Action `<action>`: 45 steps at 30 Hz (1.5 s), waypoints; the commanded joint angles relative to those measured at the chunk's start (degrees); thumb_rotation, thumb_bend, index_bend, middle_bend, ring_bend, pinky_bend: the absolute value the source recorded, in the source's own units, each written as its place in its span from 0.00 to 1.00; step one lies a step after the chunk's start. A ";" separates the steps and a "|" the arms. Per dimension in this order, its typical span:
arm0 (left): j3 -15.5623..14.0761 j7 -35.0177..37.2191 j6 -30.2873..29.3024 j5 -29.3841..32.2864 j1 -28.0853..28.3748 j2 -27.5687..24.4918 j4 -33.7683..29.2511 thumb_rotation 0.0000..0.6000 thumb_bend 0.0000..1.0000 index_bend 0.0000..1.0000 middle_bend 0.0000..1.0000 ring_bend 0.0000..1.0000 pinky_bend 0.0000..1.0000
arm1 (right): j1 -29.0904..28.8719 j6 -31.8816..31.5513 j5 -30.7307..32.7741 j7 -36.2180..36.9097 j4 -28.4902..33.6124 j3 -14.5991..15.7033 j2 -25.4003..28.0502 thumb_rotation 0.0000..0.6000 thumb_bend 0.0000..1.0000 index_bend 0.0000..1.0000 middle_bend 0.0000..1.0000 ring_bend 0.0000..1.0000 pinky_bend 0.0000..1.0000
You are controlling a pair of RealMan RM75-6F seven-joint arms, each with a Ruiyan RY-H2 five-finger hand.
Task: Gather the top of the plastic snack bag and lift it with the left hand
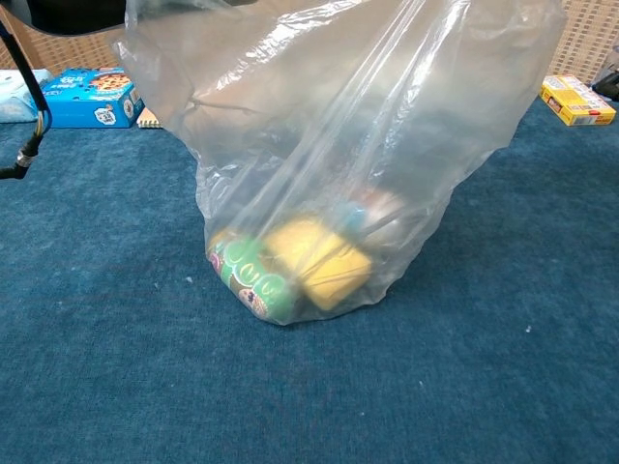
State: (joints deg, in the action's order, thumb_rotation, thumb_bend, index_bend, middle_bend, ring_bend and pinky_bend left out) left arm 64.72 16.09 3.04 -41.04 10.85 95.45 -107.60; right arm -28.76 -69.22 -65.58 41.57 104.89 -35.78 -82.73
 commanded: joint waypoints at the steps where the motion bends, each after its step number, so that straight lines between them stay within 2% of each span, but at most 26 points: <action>1: -0.71 -0.07 -0.40 -1.36 0.94 -0.67 0.05 0.00 0.28 0.50 0.39 0.29 0.17 | -0.16 -0.18 -0.01 -0.39 0.50 0.04 0.28 1.00 0.01 0.22 0.25 0.15 0.10; 8: -1.32 0.06 -2.15 -3.72 2.34 -1.50 -0.05 0.00 0.28 0.47 0.35 0.24 0.14 | 0.08 -0.47 -0.35 -0.79 1.65 0.79 1.16 1.00 0.01 0.22 0.25 0.15 0.10; 15: -2.50 0.38 -2.82 -6.05 4.37 -1.72 0.37 0.00 0.20 0.45 0.30 0.20 0.11 | 0.18 -0.73 -1.92 -1.85 3.59 2.46 1.75 1.00 0.01 0.22 0.24 0.14 0.09; 26: -4.20 0.86 -2.83 -9.27 6.80 -2.26 0.15 0.00 0.15 0.37 0.25 0.16 0.08 | -1.79 -1.05 -0.83 -5.63 4.91 2.42 1.42 1.00 0.01 0.22 0.24 0.14 0.09; 39: -4.04 2.10 -0.70 -9.95 8.16 -2.72 0.07 0.00 0.11 0.23 0.18 0.10 0.04 | -4.28 -0.97 1.62 -9.38 6.11 1.38 1.06 1.00 0.01 0.21 0.23 0.14 0.08; 42: -3.62 2.56 2.17 -9.18 8.35 -3.29 0.18 0.00 0.10 0.13 0.14 0.06 0.03 | -4.77 -0.80 2.00 -10.04 6.44 1.32 1.09 1.00 0.01 0.21 0.23 0.14 0.08; 45: -3.01 2.09 4.61 -8.47 8.41 -3.60 0.36 0.00 0.09 0.08 0.10 0.02 0.02 | -5.13 -0.72 2.27 -10.35 6.45 1.33 1.01 1.00 0.01 0.21 0.23 0.14 0.08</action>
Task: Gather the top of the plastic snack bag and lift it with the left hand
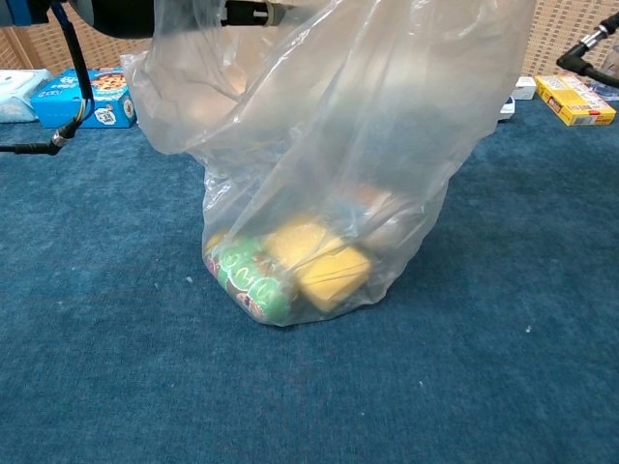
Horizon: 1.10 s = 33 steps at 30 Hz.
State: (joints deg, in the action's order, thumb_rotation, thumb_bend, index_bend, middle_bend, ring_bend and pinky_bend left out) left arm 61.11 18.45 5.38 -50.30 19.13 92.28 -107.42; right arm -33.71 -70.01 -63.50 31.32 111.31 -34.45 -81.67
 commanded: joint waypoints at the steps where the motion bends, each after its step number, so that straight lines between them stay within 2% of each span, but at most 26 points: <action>1: 0.76 -0.33 2.85 1.17 0.13 -0.49 0.30 0.00 0.09 0.07 0.10 0.01 0.02 | -0.24 0.05 0.25 -0.16 0.04 0.02 -0.09 1.00 0.01 0.21 0.23 0.14 0.08; 19: 0.72 -3.58 7.28 5.71 3.13 0.57 2.24 0.00 0.08 0.05 0.09 0.00 0.01 | -3.27 0.39 2.99 -3.53 -0.71 -0.72 -1.50 1.00 0.01 0.21 0.23 0.14 0.08; 33: -0.05 -4.45 6.26 8.40 7.22 2.15 3.74 0.00 0.08 0.06 0.09 0.00 0.01 | -5.01 0.29 4.68 -6.09 0.05 -0.93 -2.48 1.00 0.01 0.21 0.23 0.14 0.07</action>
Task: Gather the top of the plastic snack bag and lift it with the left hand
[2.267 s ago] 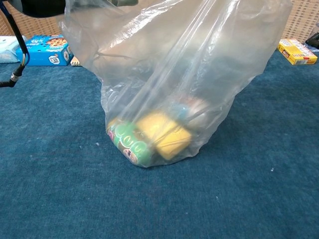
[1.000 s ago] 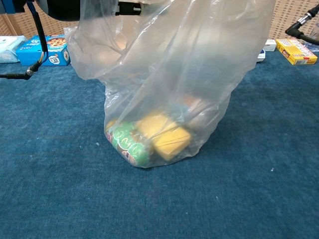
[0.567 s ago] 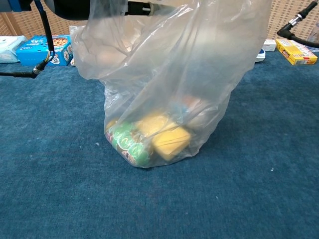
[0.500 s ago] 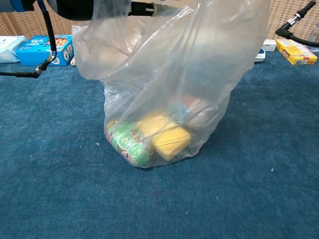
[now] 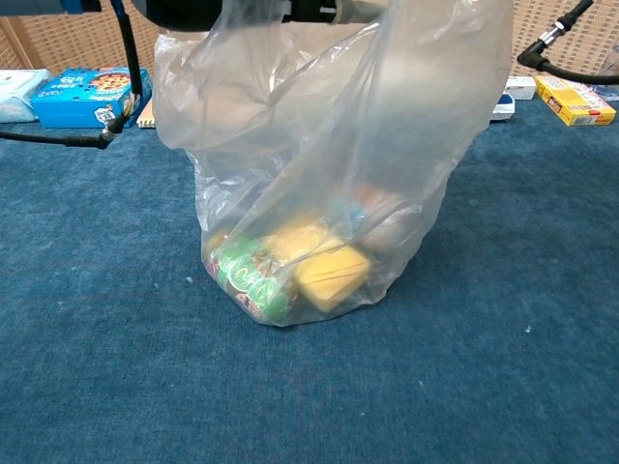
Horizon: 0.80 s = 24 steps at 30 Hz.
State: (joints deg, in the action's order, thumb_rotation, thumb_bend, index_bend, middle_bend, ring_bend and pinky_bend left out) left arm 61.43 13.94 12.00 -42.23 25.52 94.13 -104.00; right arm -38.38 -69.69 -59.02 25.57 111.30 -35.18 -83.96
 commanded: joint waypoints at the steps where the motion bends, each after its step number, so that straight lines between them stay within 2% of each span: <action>1: -0.53 0.03 -0.50 0.34 1.19 0.35 0.46 0.00 0.08 0.06 0.09 0.00 0.01 | -0.52 -0.07 0.39 -0.51 0.08 -0.35 -0.29 1.00 0.01 0.21 0.23 0.14 0.07; 7: -1.74 0.20 0.12 0.85 2.93 0.35 1.32 0.00 0.08 0.14 0.09 0.00 0.01 | -2.02 0.24 1.75 -2.33 -0.03 -1.22 -0.60 1.00 0.01 0.21 0.23 0.14 0.07; 14: -1.82 -0.15 0.42 1.65 3.65 1.06 1.97 0.00 0.08 0.27 0.09 0.01 0.01 | -3.78 1.46 4.19 -4.44 -0.83 -1.53 -0.92 1.00 0.01 0.21 0.23 0.14 0.07; 19: -1.75 -0.28 0.78 2.32 3.79 1.35 2.36 0.00 0.08 0.34 0.14 0.08 0.01 | -5.33 2.59 5.78 -5.91 -1.87 -1.75 -1.25 1.00 0.01 0.21 0.23 0.14 0.07; 24: -1.55 0.12 0.92 3.17 3.71 1.28 2.39 0.00 0.08 0.43 0.20 0.16 0.07 | -6.90 3.17 7.46 -7.00 -3.11 -2.76 -1.58 1.00 0.01 0.21 0.23 0.13 0.07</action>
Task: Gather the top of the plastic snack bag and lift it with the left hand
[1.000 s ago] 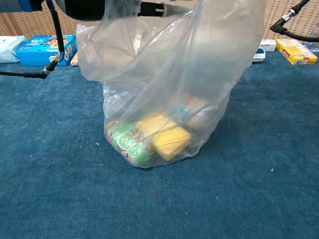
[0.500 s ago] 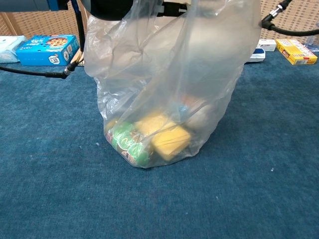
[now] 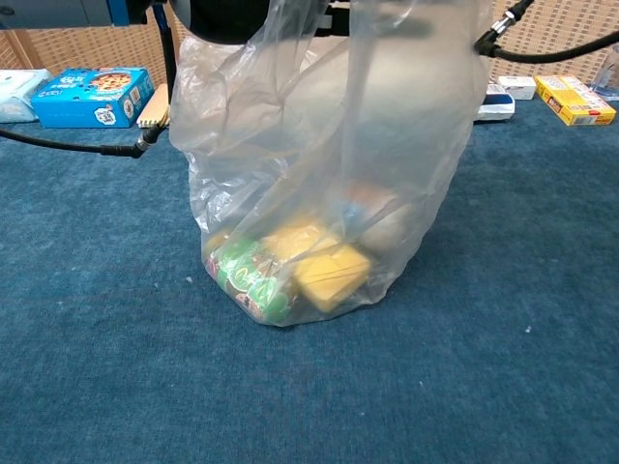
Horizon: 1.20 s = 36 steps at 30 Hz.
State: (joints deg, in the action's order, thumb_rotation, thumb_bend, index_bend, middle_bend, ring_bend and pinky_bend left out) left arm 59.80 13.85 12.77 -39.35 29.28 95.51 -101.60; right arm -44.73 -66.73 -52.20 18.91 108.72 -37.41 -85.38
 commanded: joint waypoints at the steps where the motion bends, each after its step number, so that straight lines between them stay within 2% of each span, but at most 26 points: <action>1: 1.81 0.95 3.10 1.88 -2.91 -1.81 -2.00 0.00 0.08 0.43 0.20 0.17 0.08 | -0.89 0.29 1.06 -0.59 -0.88 -0.79 -0.21 1.00 0.01 0.21 0.23 0.13 0.07; 5: 1.78 -0.26 3.55 2.53 -1.77 0.20 -0.21 0.00 0.08 0.46 0.24 0.21 0.11 | -1.50 0.78 2.33 -0.99 -1.72 -1.32 0.00 1.00 0.01 0.21 0.23 0.13 0.07; 12: 2.03 -0.97 2.39 2.56 -3.03 -1.01 -0.80 0.00 0.08 0.46 0.25 0.22 0.12 | -0.92 0.59 2.75 -0.37 -2.39 -1.48 0.63 1.00 0.01 0.21 0.23 0.13 0.07; 17: 1.02 -1.48 -0.42 1.23 -3.69 -2.77 -1.09 0.00 0.08 0.46 0.25 0.22 0.11 | -0.21 0.94 2.54 0.84 -2.51 -1.52 1.37 1.00 0.01 0.21 0.23 0.13 0.07; 23: 0.22 -1.90 -3.90 -0.44 -3.97 -3.42 -1.90 0.00 0.08 0.46 0.24 0.14 0.08 | 0.18 1.17 1.76 1.73 -2.01 -1.20 1.75 1.00 0.01 0.21 0.23 0.13 0.07; 36: 2.74 -0.98 -2.64 -0.58 -5.79 -3.56 -3.35 0.00 0.08 0.46 0.22 0.13 0.07 | 0.32 0.91 1.75 1.79 -1.60 -0.82 2.06 1.00 0.01 0.21 0.23 0.13 0.07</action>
State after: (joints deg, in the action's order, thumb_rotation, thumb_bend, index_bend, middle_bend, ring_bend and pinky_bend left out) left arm 62.40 12.75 9.93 -40.04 23.61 92.02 -104.92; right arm -44.42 -65.81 -50.46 20.69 107.12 -38.23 -83.32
